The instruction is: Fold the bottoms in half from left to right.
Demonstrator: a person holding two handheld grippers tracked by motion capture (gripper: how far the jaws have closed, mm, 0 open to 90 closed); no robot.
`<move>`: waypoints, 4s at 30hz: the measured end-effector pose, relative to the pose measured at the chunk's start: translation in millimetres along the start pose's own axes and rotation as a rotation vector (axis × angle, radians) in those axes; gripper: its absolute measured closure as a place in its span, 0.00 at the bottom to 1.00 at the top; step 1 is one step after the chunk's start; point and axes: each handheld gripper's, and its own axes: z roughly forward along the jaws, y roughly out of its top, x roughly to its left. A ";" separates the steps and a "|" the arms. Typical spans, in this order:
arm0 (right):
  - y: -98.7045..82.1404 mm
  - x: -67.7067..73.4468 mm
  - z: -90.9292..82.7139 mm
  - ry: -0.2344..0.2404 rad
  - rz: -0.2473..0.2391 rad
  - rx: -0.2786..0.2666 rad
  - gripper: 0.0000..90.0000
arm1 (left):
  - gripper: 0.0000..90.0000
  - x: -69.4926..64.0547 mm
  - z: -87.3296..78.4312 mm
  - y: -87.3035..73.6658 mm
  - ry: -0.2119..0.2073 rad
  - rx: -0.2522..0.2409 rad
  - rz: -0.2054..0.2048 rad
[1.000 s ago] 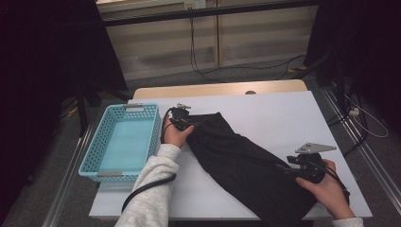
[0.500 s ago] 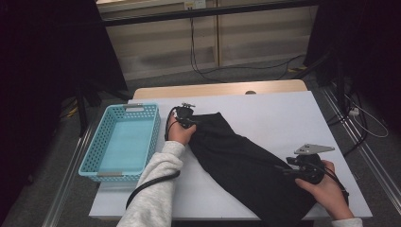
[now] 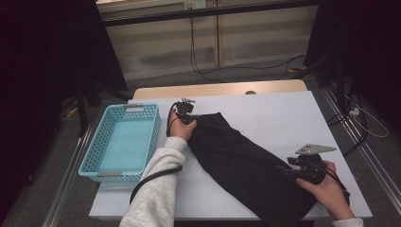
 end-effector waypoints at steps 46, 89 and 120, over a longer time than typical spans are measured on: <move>-19.3 -26.3 -24.1 -0.009 0.053 0.102 0.98 | 0.29 25.7 -24.8 -18.3 0.092 0.031 -0.056; -5.3 -5.7 -12.5 -0.025 -0.011 0.005 0.41 | 0.97 33.3 -45.7 -12.9 0.056 0.029 -0.203; -2.0 0.5 -8.4 -0.028 -0.001 -0.007 0.25 | 0.97 8.3 -60.5 -4.2 -0.067 0.011 -0.202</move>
